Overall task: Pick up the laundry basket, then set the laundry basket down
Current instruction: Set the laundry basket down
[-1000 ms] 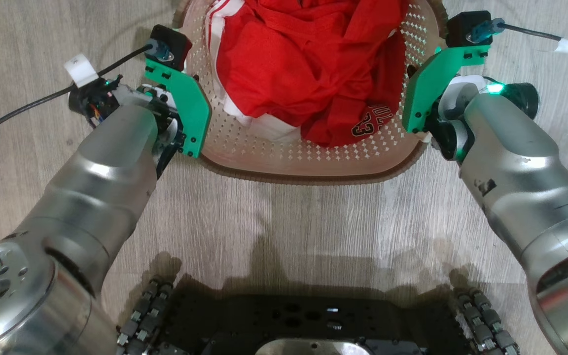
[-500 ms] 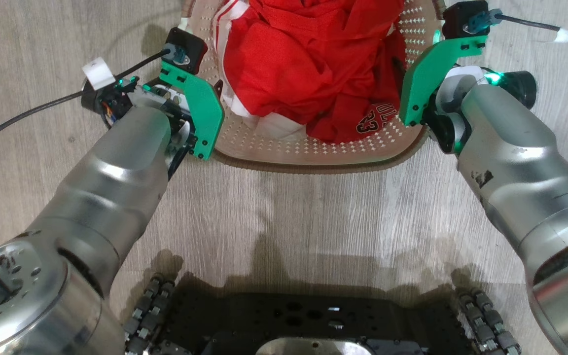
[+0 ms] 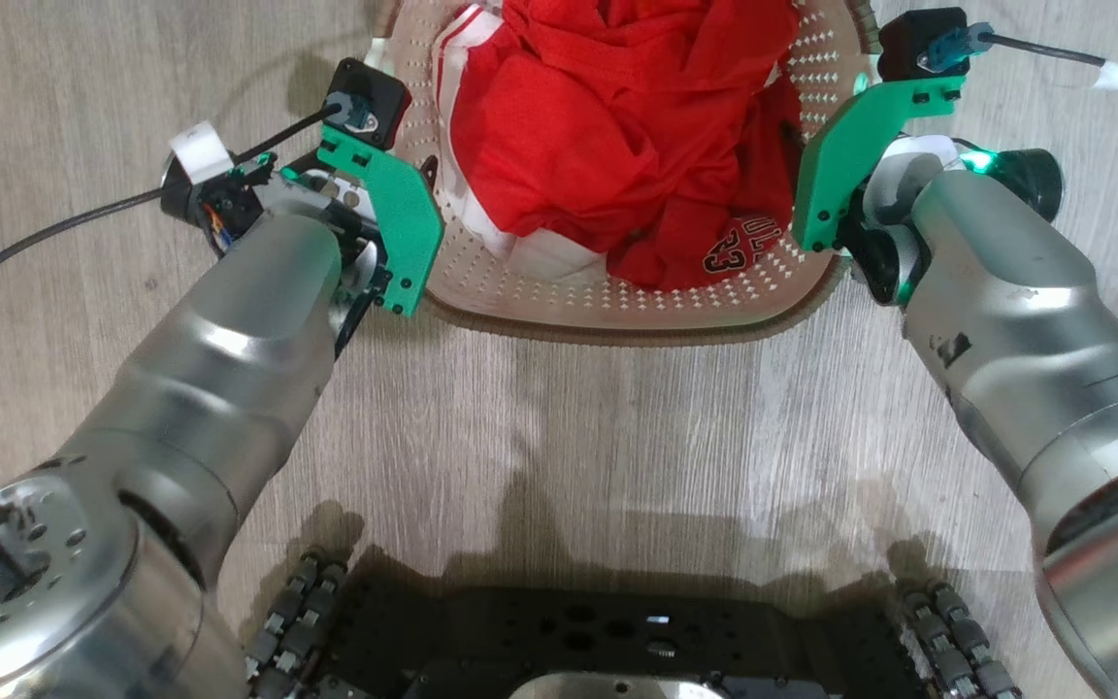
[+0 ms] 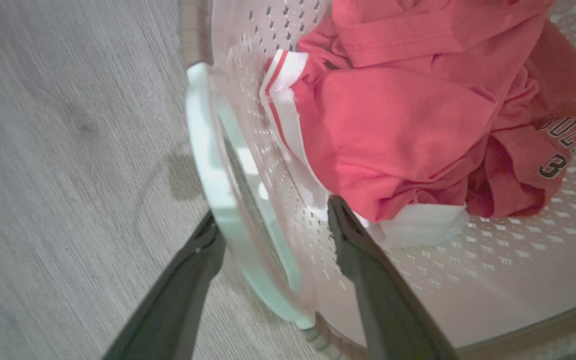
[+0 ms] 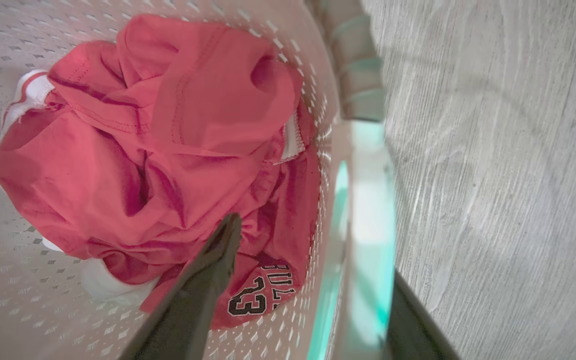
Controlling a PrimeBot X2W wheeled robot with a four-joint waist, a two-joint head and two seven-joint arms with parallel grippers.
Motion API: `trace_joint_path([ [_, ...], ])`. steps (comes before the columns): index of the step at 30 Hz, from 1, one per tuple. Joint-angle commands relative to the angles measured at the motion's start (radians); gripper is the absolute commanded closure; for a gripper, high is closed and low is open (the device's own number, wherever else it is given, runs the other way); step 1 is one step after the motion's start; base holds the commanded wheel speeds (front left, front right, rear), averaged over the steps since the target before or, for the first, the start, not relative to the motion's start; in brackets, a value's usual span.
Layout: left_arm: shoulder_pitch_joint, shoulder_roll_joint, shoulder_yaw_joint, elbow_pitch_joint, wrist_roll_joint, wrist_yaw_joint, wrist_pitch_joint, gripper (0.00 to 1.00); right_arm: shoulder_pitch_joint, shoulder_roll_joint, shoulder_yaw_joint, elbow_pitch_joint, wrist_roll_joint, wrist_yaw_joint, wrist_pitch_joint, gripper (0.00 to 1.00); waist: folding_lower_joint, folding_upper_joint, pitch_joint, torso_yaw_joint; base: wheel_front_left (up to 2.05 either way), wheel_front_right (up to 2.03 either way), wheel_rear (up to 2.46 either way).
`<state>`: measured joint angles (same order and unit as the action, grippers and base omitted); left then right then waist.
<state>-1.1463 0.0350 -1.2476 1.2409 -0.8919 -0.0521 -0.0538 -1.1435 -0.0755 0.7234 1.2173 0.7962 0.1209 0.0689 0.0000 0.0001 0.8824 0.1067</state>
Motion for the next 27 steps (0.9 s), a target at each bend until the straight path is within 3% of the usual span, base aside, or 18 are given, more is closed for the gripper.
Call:
trace_joint_path([
  [1,0.012,0.015,0.006,-0.01,-0.008,0.004,0.001,0.0,0.03,0.025,0.015,-0.006,0.004,0.01,-0.01,0.0,0.0,-0.0001,-0.007,0.0,0.0,0.0,0.0],
  [17,0.077,0.015,-0.006,-0.006,-0.028,0.021,-0.003,0.0,0.051,0.025,0.044,0.038,0.023,0.01,0.012,0.0,0.0,-0.0001,-0.132,-0.011,0.0,0.0,0.0],
  [24,0.123,0.015,-0.003,0.009,-0.042,0.034,-0.044,0.0,0.092,0.025,0.048,0.008,0.071,0.01,-0.018,0.0,0.0,-0.0001,-0.241,-0.03,0.0,0.0,0.0],
  [27,0.155,0.015,0.0,0.018,-0.048,0.035,-0.088,0.0,0.127,0.025,0.059,-0.026,0.092,0.01,-0.091,0.0,0.0,-0.0001,-0.335,-0.04,0.0,0.0,0.0],
])
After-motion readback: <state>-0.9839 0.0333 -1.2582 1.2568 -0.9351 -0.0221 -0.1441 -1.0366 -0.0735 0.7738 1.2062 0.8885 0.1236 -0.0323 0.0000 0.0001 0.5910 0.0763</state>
